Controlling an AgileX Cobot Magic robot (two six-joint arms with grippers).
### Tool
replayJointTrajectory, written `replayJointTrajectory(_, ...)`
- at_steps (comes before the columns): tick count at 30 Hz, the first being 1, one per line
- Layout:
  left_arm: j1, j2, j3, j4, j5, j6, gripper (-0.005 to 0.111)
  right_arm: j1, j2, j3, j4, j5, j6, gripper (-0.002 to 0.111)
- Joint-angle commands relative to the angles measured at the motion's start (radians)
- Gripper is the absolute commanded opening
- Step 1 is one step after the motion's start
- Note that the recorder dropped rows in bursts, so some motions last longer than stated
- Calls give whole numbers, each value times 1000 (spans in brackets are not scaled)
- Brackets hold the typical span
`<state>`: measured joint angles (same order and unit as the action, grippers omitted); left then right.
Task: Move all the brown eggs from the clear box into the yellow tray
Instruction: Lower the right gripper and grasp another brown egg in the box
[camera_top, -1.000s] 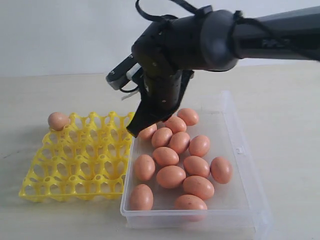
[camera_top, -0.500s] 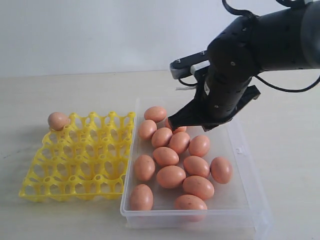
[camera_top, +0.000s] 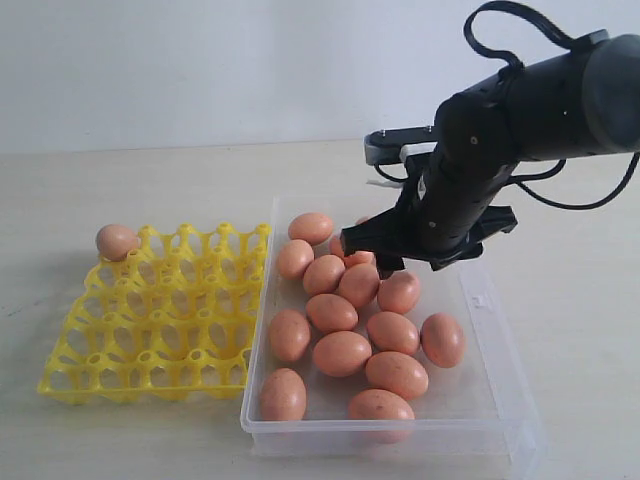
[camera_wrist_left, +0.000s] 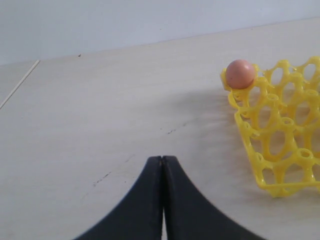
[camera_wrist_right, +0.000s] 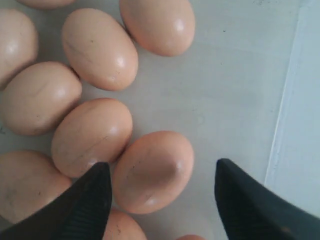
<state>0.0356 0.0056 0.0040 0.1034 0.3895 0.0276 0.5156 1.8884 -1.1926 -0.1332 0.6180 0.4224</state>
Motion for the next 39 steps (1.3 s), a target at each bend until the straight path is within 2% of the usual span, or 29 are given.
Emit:
replayJointTrajectory(1, -6, -6, -4, -2, -9, -5, 0, -12, 45, 2, 0, -35, -12, 59)
replayJointTrajectory(24, -6, -6, -4, -2, -9, -5, 0, -41, 115, -1, -69, -179, 22, 59)
replayJointTrajectory(31, -6, -6, -4, -2, -9, -5, 0, -45, 117, -1, -69, -162, -118, 59)
replayJointTrajectory(33, -6, -6, -4, -2, -9, -5, 0, -45, 121, -1, -67, -164, -118, 55)
replayJointTrajectory(35, -6, -6, -4, -2, -9, -5, 0, -45, 126, -1, -61, -163, -120, 46)
replayJointTrajectory(38, -6, -6, -4, -2, -9, -5, 0, -45, 139, -1, -48, -167, -120, 27)
replayJointTrajectory(39, -6, -6, -4, -2, -9, -5, 0, -45, 143, -10, -38, -151, -141, 16)
